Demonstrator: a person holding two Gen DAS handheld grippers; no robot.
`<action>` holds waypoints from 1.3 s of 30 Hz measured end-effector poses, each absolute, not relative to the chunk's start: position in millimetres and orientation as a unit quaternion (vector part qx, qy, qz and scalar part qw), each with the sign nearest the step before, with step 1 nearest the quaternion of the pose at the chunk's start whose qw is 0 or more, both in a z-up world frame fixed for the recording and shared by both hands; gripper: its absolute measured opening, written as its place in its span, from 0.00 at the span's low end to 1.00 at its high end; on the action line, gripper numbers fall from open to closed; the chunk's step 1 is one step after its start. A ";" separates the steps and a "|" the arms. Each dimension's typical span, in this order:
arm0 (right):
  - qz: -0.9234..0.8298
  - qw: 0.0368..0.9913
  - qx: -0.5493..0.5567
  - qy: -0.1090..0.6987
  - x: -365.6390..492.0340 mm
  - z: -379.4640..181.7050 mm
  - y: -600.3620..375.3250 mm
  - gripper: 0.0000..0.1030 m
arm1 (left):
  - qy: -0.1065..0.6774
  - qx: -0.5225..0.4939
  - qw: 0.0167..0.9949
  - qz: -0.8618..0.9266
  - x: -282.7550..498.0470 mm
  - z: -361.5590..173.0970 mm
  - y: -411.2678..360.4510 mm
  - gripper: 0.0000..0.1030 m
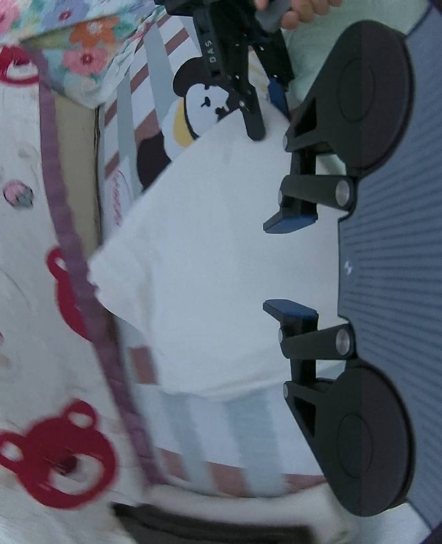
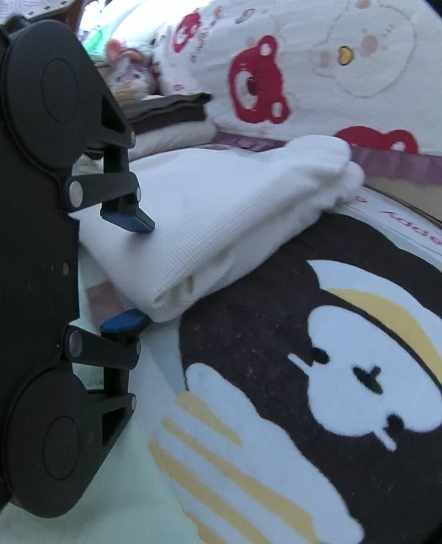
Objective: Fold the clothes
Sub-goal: 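Pinch the garment corner with the left gripper while the right gripper pinches the garment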
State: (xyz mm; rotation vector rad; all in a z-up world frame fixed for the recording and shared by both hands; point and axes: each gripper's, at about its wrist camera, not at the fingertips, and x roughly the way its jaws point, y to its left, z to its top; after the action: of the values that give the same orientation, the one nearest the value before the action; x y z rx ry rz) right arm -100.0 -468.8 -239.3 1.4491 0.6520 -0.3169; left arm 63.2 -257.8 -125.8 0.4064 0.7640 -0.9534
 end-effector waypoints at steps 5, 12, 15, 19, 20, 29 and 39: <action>-0.146 0.753 0.586 0.263 -92.6 -227.2 -459.0 0.50 | 0.316 0.200 0.790 -0.487 42.2 -135.7 -260.1 0.41; -0.081 0.837 0.486 0.240 -68.5 -171.4 -458.6 0.29 | 0.245 0.224 0.780 -0.531 7.0 -128.1 -266.4 0.58; -0.061 0.845 0.466 0.253 -56.5 -151.1 -460.7 0.29 | 0.214 0.229 0.787 -0.532 -1.6 -125.8 -274.4 0.68; -0.025 0.846 0.457 0.273 -40.6 -130.8 -460.7 0.29 | 0.252 0.226 0.793 -0.507 6.8 -130.3 -293.1 0.69; -0.007 0.846 0.453 0.281 -35.8 -126.8 -459.9 0.28 | 0.255 0.226 0.799 -0.495 9.4 -130.4 -295.1 0.67; 0.048 0.816 0.486 0.310 -14.3 -108.8 -489.6 0.39 | 0.314 0.124 0.835 -0.435 66.0 -118.7 -271.7 0.18; -0.047 0.742 0.556 0.372 17.1 -159.5 -565.2 0.85 | 0.344 0.083 0.823 -0.444 81.0 -123.3 -259.5 0.18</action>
State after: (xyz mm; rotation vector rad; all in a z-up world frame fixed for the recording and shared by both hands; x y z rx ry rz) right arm 17.1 -565.2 -159.5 1.2177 0.8144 -0.1035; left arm 81.0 -259.5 -123.3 0.1757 0.7312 -0.9445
